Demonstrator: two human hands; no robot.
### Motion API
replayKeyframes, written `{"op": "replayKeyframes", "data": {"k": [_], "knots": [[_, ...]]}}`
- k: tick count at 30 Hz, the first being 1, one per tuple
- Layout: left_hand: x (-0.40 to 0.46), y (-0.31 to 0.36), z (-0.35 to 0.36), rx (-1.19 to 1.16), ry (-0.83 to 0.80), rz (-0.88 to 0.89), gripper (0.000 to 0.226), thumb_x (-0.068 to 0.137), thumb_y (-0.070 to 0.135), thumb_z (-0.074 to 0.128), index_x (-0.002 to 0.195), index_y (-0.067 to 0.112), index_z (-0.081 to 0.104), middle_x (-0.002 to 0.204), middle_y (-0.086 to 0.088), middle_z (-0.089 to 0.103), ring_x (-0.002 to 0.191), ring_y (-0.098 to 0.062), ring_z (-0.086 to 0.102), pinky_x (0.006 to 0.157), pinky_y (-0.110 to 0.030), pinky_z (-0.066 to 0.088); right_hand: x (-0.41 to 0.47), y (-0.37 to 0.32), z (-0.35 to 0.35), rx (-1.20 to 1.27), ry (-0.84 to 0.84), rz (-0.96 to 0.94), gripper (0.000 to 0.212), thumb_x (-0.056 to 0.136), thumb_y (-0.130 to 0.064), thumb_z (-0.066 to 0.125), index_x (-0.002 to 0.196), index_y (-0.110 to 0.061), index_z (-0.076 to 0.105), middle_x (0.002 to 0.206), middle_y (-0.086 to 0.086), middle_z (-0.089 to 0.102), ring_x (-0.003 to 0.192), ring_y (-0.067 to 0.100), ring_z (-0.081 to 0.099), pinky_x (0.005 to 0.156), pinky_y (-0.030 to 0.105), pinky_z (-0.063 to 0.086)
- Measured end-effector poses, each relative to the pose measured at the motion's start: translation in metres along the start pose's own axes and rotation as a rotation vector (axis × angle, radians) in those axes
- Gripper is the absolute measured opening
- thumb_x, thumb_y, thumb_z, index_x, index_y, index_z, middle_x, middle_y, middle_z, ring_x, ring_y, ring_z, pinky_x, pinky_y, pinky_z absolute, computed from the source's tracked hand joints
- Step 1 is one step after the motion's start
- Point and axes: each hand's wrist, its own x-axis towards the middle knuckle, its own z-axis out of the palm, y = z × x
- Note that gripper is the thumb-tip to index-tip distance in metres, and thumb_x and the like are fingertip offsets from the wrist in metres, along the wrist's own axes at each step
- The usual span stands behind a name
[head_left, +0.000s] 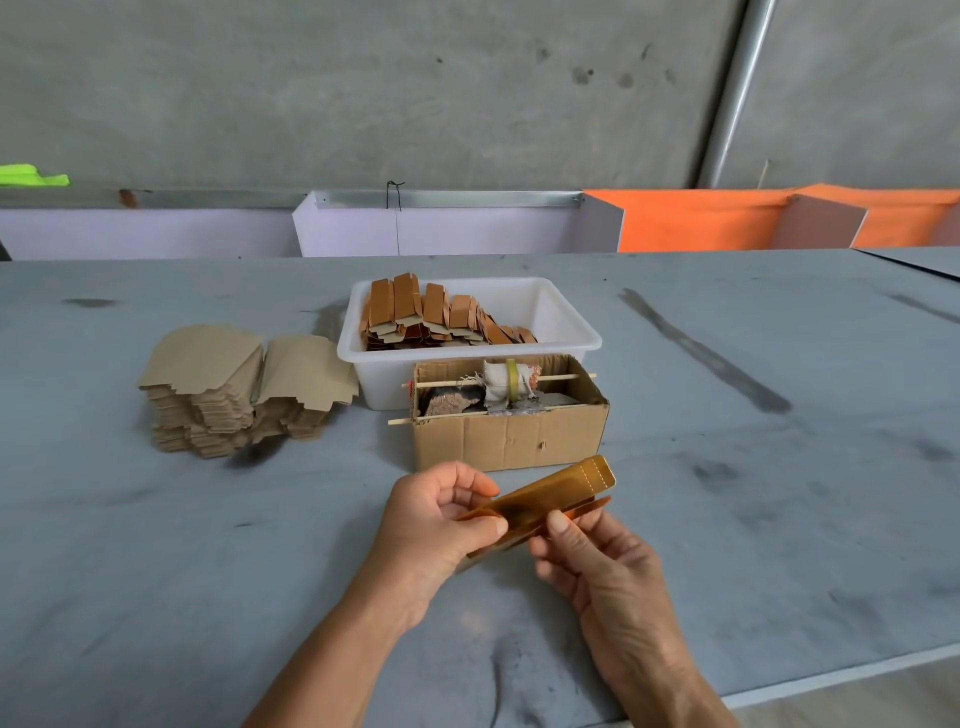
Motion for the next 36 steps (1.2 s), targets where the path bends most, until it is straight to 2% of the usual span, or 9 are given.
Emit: {"op": "replayKeyframes", "data": {"k": [5, 8, 12, 14, 16, 19, 25, 31, 36], "knots": [[0.000, 0.002, -0.001, 0.042, -0.031, 0.019, 0.031, 0.070, -0.018, 0.066, 0.070, 0.012, 0.063, 0.060, 0.001, 0.063, 0.056, -0.008, 0.059, 0.051, -0.019, 0.049, 0.000, 0.000, 0.008, -0.084, 0.058, -0.036, 0.021, 0.067, -0.012, 0.069, 0.081, 0.004, 0.063, 0.066, 0.015, 0.065, 0.053, 0.014, 0.061, 0.042, 0.021, 0.049], [0.001, 0.001, -0.001, -0.003, -0.053, -0.021, 0.028, 0.070, -0.016, 0.067, 0.072, 0.012, 0.065, 0.063, 0.000, 0.066, 0.059, -0.009, 0.061, 0.052, -0.020, 0.049, 0.001, 0.001, 0.011, -0.115, 0.122, -0.045, 0.017, 0.068, -0.014, 0.069, 0.074, 0.000, 0.062, 0.057, 0.010, 0.062, 0.047, 0.011, 0.055, 0.042, 0.018, 0.046], [0.002, -0.006, 0.001, -0.305, 0.070, -0.151, 0.017, 0.072, 0.003, 0.072, 0.087, 0.008, 0.067, 0.075, -0.005, 0.066, 0.073, -0.017, 0.061, 0.068, -0.033, 0.051, 0.004, 0.001, 0.012, -0.074, 0.226, -0.028, 0.014, 0.077, -0.010, 0.067, 0.069, -0.004, 0.058, 0.052, 0.006, 0.057, 0.044, 0.009, 0.049, 0.043, 0.016, 0.044], [-0.001, -0.009, 0.004, -0.491, 0.089, -0.214, 0.033, 0.064, 0.014, 0.072, 0.094, 0.004, 0.063, 0.076, -0.006, 0.065, 0.071, -0.018, 0.063, 0.062, -0.033, 0.057, 0.006, 0.001, 0.012, -0.040, 0.277, -0.023, 0.017, 0.083, -0.008, 0.065, 0.068, -0.006, 0.056, 0.051, 0.003, 0.056, 0.044, 0.007, 0.050, 0.044, 0.015, 0.044], [-0.006, -0.011, 0.010, -0.589, 0.097, -0.248, 0.046, 0.056, 0.010, 0.073, 0.098, 0.000, 0.060, 0.075, -0.010, 0.067, 0.065, -0.020, 0.065, 0.057, -0.028, 0.058, 0.007, 0.000, 0.013, -0.001, 0.315, -0.018, 0.022, 0.085, -0.008, 0.064, 0.066, -0.009, 0.054, 0.049, 0.000, 0.057, 0.044, 0.006, 0.051, 0.043, 0.014, 0.044], [-0.013, -0.012, 0.024, -0.581, 0.102, -0.266, 0.045, 0.049, 0.002, 0.074, 0.092, -0.001, 0.063, 0.071, -0.011, 0.070, 0.061, -0.018, 0.067, 0.056, -0.026, 0.057, 0.006, 0.003, 0.019, 0.036, 0.333, 0.009, 0.025, 0.086, -0.009, 0.063, 0.063, -0.010, 0.053, 0.049, 0.000, 0.057, 0.042, 0.007, 0.050, 0.042, 0.014, 0.043], [-0.007, -0.014, 0.040, -0.622, 0.286, -0.305, 0.022, 0.069, -0.011, 0.071, 0.087, -0.002, 0.063, 0.068, -0.012, 0.066, 0.055, -0.020, 0.062, 0.046, -0.022, 0.051, 0.003, 0.011, 0.033, 0.067, 0.355, 0.039, 0.035, 0.086, -0.009, 0.065, 0.055, -0.014, 0.048, 0.047, 0.002, 0.054, 0.041, 0.007, 0.049, 0.040, 0.015, 0.040], [-0.005, -0.012, 0.036, -0.632, 0.376, -0.274, 0.012, 0.073, -0.009, 0.069, 0.072, 0.001, 0.062, 0.051, -0.005, 0.062, 0.042, -0.010, 0.057, 0.041, -0.019, 0.048, 0.002, 0.005, 0.038, 0.005, 0.331, 0.107, 0.021, 0.084, -0.008, 0.066, 0.065, -0.012, 0.058, 0.053, 0.001, 0.060, 0.047, 0.008, 0.056, 0.045, 0.021, 0.039], [0.000, -0.014, 0.022, -0.672, 0.444, -0.280, 0.012, 0.080, -0.003, 0.067, 0.079, -0.001, 0.055, 0.050, -0.008, 0.059, 0.039, -0.013, 0.057, 0.039, -0.021, 0.049, 0.005, -0.002, 0.038, -0.084, 0.265, 0.220, 0.016, 0.091, -0.016, 0.058, 0.081, -0.007, 0.066, 0.073, 0.009, 0.073, 0.052, 0.010, 0.063, 0.047, 0.024, 0.039]]}}
